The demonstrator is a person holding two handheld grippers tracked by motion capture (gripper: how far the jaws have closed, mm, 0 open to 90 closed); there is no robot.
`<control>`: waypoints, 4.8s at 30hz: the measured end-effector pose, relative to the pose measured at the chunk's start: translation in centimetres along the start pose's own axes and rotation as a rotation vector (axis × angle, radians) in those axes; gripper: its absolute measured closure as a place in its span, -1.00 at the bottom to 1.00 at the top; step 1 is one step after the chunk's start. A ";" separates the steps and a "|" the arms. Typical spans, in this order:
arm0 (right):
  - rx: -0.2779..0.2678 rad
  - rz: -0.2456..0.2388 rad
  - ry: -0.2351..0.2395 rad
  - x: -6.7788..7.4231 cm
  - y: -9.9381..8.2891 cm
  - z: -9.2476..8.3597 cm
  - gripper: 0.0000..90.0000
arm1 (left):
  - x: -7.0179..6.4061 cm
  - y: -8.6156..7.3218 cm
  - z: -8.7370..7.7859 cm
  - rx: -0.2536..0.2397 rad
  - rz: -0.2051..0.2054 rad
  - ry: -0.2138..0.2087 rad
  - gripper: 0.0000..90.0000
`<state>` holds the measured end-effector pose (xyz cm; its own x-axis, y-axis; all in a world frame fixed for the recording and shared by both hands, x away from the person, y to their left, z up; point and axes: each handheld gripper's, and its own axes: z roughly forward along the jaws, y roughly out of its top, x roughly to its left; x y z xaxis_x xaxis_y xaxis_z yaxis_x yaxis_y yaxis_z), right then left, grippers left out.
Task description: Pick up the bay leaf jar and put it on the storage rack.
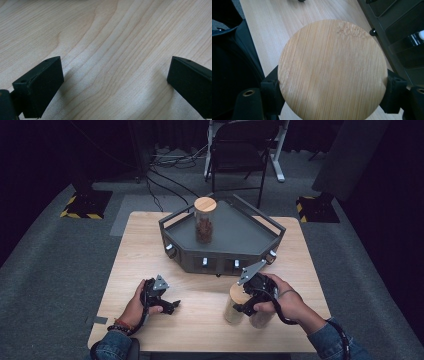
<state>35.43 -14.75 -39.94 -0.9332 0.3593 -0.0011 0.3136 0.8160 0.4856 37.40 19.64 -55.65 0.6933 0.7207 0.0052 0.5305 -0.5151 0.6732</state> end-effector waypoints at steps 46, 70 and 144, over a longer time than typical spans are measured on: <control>-0.038 -0.051 -0.082 -5.4 7.8 -7.3 -0.46 | 0.0 0.0 0.0 0.002 0.010 -0.009 -0.99; -0.063 0.021 -0.113 -9.5 11.3 -9.4 -0.46 | 0.1 0.0 0.0 0.001 0.012 -0.009 -0.99; -0.185 0.299 -0.185 -16.0 13.0 -4.0 -0.54 | 0.1 0.0 -0.1 0.001 0.016 -0.015 -0.99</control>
<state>53.80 -11.69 -30.09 -0.7532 0.6576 0.0149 0.5138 0.5740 0.6376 37.40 19.75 -55.63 0.7090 0.7052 0.0046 0.5197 -0.5269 0.6725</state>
